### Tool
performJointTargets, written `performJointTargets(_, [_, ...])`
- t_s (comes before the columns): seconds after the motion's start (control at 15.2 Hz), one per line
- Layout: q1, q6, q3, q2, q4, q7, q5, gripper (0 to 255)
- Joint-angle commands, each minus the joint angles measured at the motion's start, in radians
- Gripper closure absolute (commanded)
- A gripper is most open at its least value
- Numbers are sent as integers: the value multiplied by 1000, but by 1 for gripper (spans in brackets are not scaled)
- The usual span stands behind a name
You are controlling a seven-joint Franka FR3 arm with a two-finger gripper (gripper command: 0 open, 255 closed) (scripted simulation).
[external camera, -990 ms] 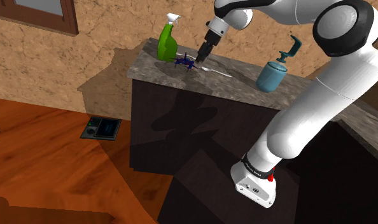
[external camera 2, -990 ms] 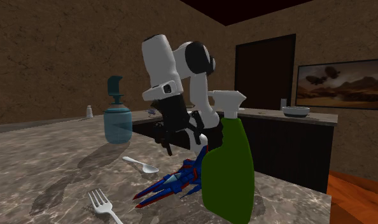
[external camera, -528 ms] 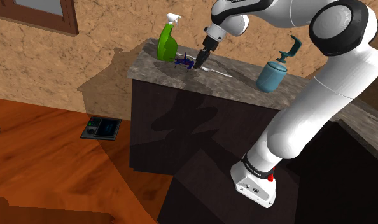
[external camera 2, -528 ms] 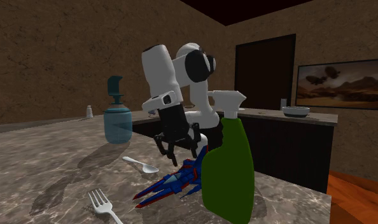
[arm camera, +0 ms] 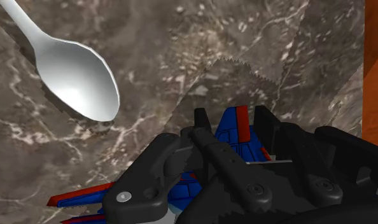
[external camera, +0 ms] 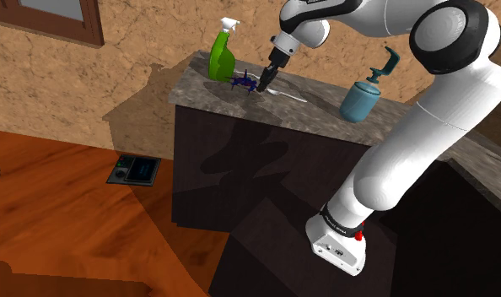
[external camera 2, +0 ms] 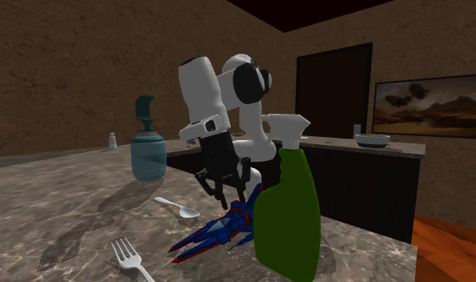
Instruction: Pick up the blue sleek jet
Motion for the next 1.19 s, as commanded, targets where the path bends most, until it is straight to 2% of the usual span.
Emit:
performJointTargets(0.0, [0,1,0,0,-1,-1,0,255])
performJointTargets(0.99, [-1,-185,2,-36,161,62,-34,255])
performJointTargets(1.12, [-1,-187,2,-36,163,63,-35,255])
